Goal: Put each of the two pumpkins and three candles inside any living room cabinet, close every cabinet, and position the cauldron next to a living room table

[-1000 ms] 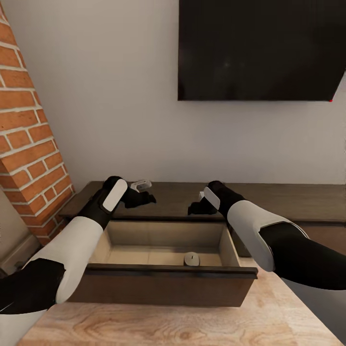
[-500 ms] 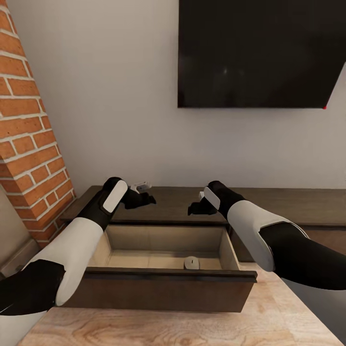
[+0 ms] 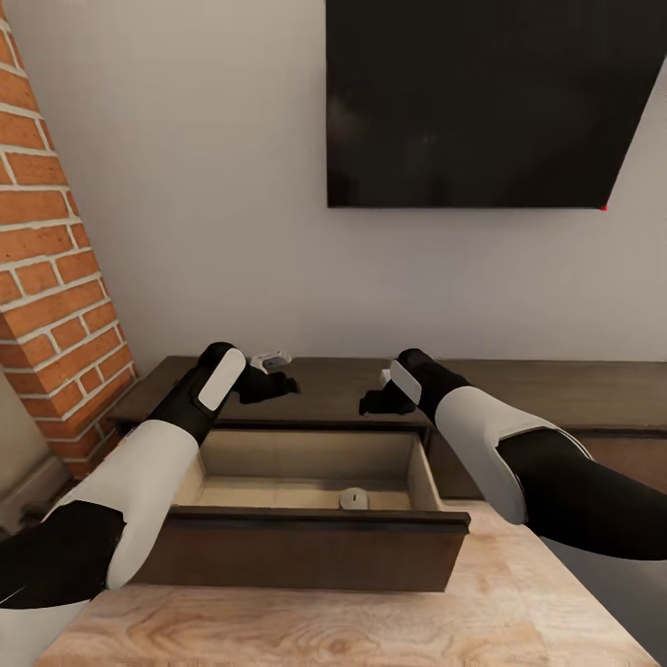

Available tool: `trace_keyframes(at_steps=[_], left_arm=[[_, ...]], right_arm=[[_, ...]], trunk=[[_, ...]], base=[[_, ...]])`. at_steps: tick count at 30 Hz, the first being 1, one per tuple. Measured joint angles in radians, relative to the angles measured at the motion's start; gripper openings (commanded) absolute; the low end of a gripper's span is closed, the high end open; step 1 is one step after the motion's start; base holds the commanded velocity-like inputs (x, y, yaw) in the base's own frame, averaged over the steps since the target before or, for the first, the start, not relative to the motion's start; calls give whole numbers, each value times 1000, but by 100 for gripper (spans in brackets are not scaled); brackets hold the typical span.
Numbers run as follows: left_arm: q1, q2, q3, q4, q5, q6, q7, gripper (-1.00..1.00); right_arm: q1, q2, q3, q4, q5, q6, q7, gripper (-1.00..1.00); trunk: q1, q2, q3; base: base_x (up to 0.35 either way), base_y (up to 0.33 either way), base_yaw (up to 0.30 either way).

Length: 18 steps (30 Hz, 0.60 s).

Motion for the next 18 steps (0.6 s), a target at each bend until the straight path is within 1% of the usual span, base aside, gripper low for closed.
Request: trace_keyframes(at_steps=[2,8,15,16,18], left_arm=[[0,0,0,1,0,0,0,100],[0,-3,-7,3,0,-4,3,100],[0,-3,-47,36,0,-11,3,100],[0,-4,-55,66,-1,-29,2,100],[0,-4,-56,75,-1,-34,2,100]], right_arm=[[0,10,0,0,0,0,0,100],[0,11,0,18,1,-1,-1,100],[0,11,0,26,1,-2,-1,100],[0,11,0,27,1,-3,-1,100],[0,11,-1,27,1,-3,-1,100]], trunk=[[0,0,0],[0,0,1],[0,0,5],[0,0,5],[0,0,6]], base=[[-173,-261,-135],[-173,-264,-262],[-171,-266,-292],[-186,-264,-293],[-188,-264,-293]])
